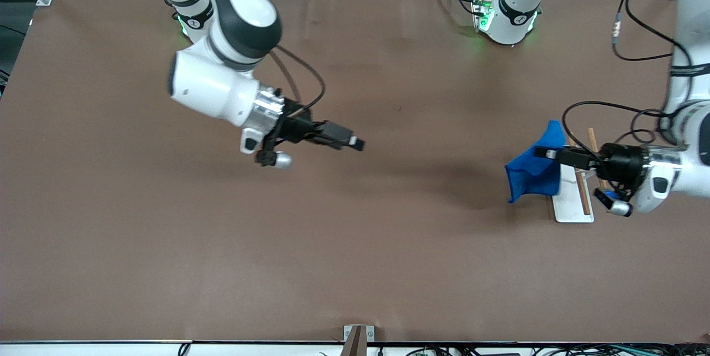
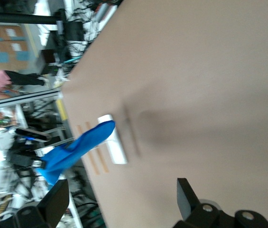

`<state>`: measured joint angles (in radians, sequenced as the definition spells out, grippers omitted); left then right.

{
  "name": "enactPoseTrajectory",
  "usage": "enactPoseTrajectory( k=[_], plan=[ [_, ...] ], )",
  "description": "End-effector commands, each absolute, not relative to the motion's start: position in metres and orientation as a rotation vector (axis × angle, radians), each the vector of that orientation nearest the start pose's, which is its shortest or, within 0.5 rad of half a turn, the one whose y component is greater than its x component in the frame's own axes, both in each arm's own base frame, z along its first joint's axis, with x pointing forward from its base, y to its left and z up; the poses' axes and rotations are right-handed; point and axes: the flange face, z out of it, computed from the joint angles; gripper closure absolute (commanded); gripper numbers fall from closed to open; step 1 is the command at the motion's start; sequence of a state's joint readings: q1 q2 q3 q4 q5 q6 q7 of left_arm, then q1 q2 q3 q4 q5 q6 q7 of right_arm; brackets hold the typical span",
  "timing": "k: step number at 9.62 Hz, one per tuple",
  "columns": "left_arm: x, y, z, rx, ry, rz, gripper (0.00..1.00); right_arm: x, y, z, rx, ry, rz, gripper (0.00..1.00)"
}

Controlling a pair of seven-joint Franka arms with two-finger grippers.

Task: Right arm passes towel to left arm to hang
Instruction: 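Carry the towel to the dowels with the left gripper while the right gripper retracts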

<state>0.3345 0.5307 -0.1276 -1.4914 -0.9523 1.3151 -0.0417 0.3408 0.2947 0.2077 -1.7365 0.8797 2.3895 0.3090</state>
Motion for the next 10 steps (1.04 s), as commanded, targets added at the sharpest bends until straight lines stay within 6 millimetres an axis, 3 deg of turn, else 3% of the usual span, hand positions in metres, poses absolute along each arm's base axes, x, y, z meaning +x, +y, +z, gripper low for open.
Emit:
enactPoseTrajectory(
  k=[1, 3, 5, 6, 7, 9, 10],
  plan=[
    [0.634, 0.072, 0.398, 2.143, 0.475, -0.662, 1.00, 0.574, 0.277, 0.454, -2.469, 0.357, 0.012, 0.00],
    [0.626, 0.097, 0.417, 2.337, 0.742, -0.676, 1.00, 0.591, 0.189, 0.467, -2.661, 0.354, -0.024, 0.00],
    [0.621, 0.124, 0.411, 2.357, 0.920, -0.683, 1.00, 0.594, 0.100, 0.497, -2.902, 0.362, -0.127, 0.00],
    [0.619, 0.129, 0.402, 2.347, 1.017, -0.685, 1.00, 0.588, 0.062, 0.516, -3.037, 0.357, -0.174, 0.00],
    [0.619, 0.131, 0.396, 2.322, 1.117, -0.689, 1.00, 0.580, 0.025, 0.534, -3.064, 0.426, -0.155, 0.00],
    [0.620, 0.135, 0.391, 2.335, 1.223, -0.699, 1.00, 0.564, -0.028, 0.582, -3.086, 0.375, -0.031, 0.00],
    [0.621, 0.139, 0.386, 2.357, 1.241, -0.675, 1.00, 0.560, -0.038, 0.615, -3.096, 0.357, -0.053, 0.00]
  ],
)
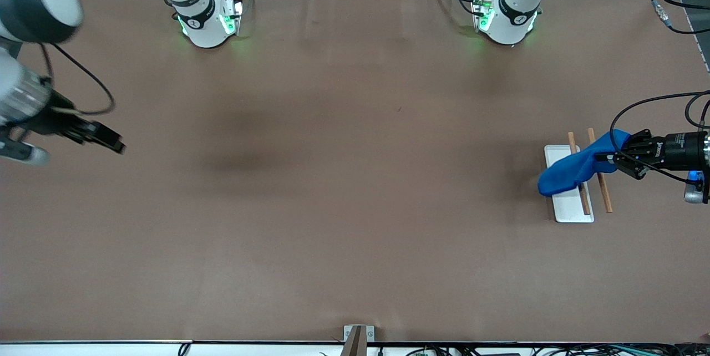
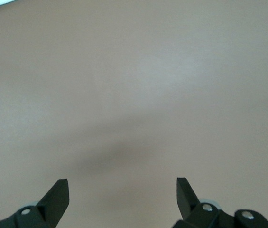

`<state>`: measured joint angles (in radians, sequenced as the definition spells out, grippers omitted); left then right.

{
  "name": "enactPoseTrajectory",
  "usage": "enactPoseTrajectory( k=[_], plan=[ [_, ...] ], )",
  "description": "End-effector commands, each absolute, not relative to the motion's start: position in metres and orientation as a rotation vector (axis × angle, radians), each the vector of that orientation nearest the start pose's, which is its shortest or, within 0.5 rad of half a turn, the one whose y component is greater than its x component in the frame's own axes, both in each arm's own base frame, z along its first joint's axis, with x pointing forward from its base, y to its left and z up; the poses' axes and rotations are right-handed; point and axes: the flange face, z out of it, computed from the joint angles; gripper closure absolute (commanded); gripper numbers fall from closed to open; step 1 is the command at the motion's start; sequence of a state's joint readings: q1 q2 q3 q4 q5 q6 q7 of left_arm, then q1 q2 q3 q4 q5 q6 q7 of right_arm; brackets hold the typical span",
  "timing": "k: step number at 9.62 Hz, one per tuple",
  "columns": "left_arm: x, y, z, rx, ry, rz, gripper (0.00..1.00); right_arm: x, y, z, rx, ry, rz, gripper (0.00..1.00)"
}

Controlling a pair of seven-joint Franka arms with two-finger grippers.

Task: Right arm passes towel to left arm to hang
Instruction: 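Drape the towel over the wooden dowels with the left gripper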

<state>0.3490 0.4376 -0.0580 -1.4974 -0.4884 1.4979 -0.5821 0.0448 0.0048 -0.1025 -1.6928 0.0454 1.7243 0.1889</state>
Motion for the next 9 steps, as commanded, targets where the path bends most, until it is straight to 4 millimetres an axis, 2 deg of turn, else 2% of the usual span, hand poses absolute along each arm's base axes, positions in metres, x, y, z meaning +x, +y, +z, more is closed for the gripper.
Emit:
enactPoseTrajectory(
  k=[1, 2, 3, 4, 7, 9],
  plan=[
    [0.620, 0.143, 0.378, -3.012, -1.595, 0.848, 1.00, 0.559, -0.055, 0.636, -3.100, 0.337, -0.105, 0.00],
    [0.617, 0.146, 0.364, -2.985, -1.597, 0.801, 1.00, 0.553, -0.071, 0.658, -3.107, 0.298, -0.123, 0.00],
    [0.617, 0.150, 0.358, -2.976, -1.591, 0.755, 1.00, 0.549, -0.079, 0.679, -3.108, 0.296, -0.148, 0.00],
    [0.618, 0.157, 0.360, -2.969, -1.534, 0.702, 1.00, 0.545, -0.087, 0.681, -3.109, 0.312, -0.122, 0.00],
    [0.623, 0.177, 0.379, -3.007, -1.287, 0.539, 1.00, 0.544, -0.087, 0.676, -3.121, 0.254, -0.095, 0.00],
    [0.621, 0.191, 0.374, -3.046, -1.117, 0.509, 1.00, 0.542, -0.088, 0.674, -3.147, 0.209, -0.064, 0.00]
  ],
)
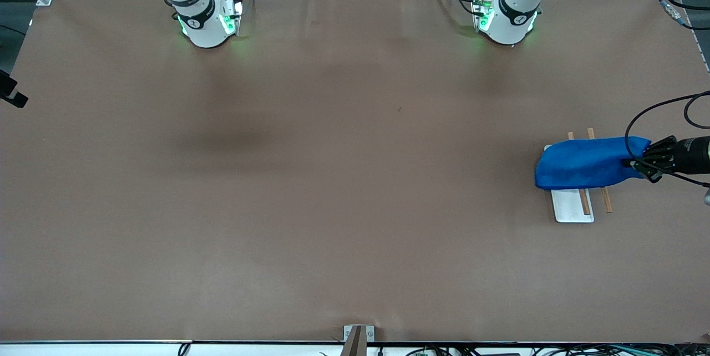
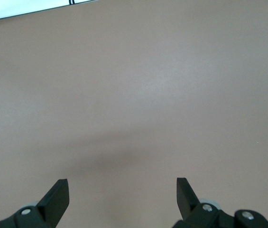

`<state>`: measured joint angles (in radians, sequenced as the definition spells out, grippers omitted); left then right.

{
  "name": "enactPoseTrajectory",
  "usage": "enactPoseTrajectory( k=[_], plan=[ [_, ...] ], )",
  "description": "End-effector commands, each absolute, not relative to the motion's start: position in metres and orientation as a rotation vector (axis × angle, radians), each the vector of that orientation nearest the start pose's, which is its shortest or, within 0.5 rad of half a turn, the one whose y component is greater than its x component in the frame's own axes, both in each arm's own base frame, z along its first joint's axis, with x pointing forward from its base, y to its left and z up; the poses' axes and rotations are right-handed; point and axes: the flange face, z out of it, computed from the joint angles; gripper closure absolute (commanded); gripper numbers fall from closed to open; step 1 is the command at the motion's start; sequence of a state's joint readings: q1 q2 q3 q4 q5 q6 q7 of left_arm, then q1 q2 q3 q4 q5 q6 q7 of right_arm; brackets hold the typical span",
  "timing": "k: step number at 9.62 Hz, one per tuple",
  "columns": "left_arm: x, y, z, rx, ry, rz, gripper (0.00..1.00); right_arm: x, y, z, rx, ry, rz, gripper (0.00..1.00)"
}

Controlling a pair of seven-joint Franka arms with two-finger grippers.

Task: Right arm passes towel to left arm to hang
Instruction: 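Drape the towel over the wooden dowels with the left gripper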

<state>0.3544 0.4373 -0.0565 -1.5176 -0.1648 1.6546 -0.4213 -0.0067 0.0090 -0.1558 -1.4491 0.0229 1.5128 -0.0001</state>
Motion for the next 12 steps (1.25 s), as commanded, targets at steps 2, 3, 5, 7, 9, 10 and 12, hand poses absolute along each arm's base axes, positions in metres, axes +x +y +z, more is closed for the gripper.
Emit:
enactPoseTrajectory(
  k=[2, 3, 5, 7, 9, 10, 12],
  plan=[
    [0.620, 0.216, 0.359, -3.059, -1.031, 0.452, 1.00, 0.540, -0.085, 0.677, -3.160, 0.225, -0.048, 0.00],
    [0.619, 0.228, 0.354, -3.083, -0.991, 0.435, 1.00, 0.536, -0.086, 0.678, -3.154, 0.244, -0.015, 0.00],
    [0.619, 0.232, 0.343, -3.097, -0.945, 0.446, 0.99, 0.536, -0.086, 0.676, -3.136, 0.291, -0.004, 0.00],
    [0.617, 0.239, 0.326, -3.093, -0.958, 0.482, 0.92, 0.537, -0.086, 0.676, -3.136, 0.288, -0.009, 0.00],
    [0.617, 0.239, 0.319, -3.094, -0.941, 0.492, 0.86, 0.536, -0.087, 0.676, -3.136, 0.291, -0.009, 0.00],
    [0.618, 0.240, 0.320, -3.095, -0.939, 0.487, 0.85, 0.537, -0.086, 0.676, -3.136, 0.288, -0.007, 0.00],
    [0.615, 0.250, 0.318, -3.109, -0.920, 0.485, 0.75, 0.537, -0.087, 0.675, -3.136, 0.291, -0.004, 0.00]
  ],
)
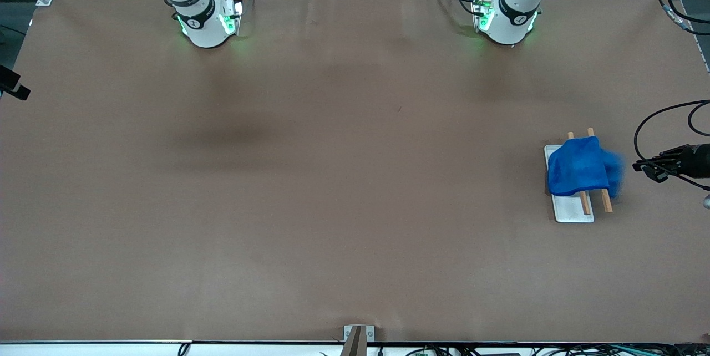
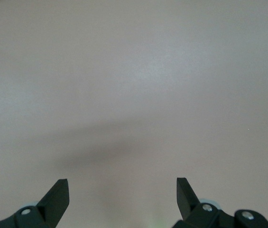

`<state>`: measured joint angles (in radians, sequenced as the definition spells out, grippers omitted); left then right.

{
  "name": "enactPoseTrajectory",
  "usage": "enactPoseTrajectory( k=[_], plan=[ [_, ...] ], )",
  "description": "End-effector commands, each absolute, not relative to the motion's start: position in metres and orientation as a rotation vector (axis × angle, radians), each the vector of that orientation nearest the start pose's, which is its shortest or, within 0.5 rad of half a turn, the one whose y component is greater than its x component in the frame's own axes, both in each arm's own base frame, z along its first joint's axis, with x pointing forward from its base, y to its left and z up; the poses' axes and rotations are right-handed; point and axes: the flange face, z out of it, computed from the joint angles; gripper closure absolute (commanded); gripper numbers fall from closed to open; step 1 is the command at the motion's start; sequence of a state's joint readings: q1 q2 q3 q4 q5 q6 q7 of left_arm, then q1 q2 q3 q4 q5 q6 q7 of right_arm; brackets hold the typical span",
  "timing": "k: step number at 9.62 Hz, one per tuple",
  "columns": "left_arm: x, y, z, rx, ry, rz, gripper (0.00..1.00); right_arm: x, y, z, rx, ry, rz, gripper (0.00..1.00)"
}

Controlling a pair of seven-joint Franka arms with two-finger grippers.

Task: Right arm passes towel to left arm to hang
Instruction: 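Open the left gripper and release the towel on the dowels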

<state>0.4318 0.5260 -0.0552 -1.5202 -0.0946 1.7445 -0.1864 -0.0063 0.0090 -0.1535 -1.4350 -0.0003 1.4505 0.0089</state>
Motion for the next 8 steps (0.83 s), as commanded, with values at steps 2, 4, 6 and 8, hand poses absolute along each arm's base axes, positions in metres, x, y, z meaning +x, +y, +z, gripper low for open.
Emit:
enactPoseTrajectory(
  k=[2, 4, 6, 8],
  plan=[
    [0.617, 0.255, 0.320, -3.150, -0.818, 0.463, 0.00, 0.536, -0.087, 0.675, -3.136, 0.293, -0.007, 0.00],
    [0.628, 0.250, 0.346, -3.159, -0.778, 0.387, 0.00, 0.537, -0.087, 0.674, -3.136, 0.291, -0.004, 0.00],
    [0.642, 0.215, 0.386, -3.194, -0.693, 0.299, 0.00, 0.536, -0.086, 0.675, -3.136, 0.288, 0.001, 0.00],
    [0.650, 0.164, 0.431, -3.215, -0.564, 0.218, 0.00, 0.536, -0.085, 0.675, -3.144, 0.283, 0.006, 0.00]
  ],
)
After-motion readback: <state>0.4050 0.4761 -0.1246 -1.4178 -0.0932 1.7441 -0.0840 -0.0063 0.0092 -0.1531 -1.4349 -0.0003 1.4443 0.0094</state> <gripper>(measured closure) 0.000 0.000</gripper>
